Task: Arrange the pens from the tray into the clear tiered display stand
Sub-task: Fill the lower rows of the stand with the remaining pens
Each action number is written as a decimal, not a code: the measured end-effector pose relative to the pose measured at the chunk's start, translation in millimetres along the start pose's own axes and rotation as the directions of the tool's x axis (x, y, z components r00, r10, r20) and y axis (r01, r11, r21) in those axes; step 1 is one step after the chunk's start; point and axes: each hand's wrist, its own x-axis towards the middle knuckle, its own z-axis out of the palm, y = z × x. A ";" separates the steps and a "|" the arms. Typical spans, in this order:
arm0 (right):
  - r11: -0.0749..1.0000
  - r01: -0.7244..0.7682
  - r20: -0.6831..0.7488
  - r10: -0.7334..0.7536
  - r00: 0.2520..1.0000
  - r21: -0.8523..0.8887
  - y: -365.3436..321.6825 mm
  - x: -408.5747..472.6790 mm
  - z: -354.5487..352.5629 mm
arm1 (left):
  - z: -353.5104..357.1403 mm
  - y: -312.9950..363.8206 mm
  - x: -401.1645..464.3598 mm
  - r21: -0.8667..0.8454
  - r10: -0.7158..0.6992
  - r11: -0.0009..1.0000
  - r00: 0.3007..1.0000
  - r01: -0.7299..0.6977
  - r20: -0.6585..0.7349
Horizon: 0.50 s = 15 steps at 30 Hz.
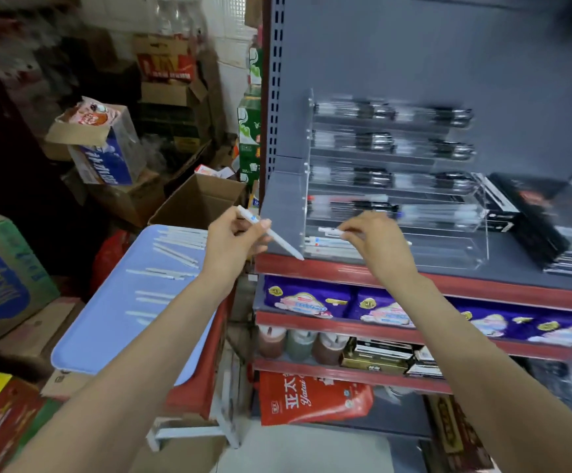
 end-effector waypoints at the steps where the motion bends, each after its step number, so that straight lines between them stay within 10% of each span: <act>1: 1.000 0.007 0.025 -0.007 1.000 -0.005 3.2 1.9 2.3 | 2.7 -2.7 -0.1 0.022 0.007 1.000 1.000 -0.006 -0.023; 15: 0.953 0.150 0.136 -0.117 0.984 -0.264 -2.3 25.7 24.5 | 10.8 -11.5 -11.4 0.044 0.037 0.998 0.994 -0.033 -0.104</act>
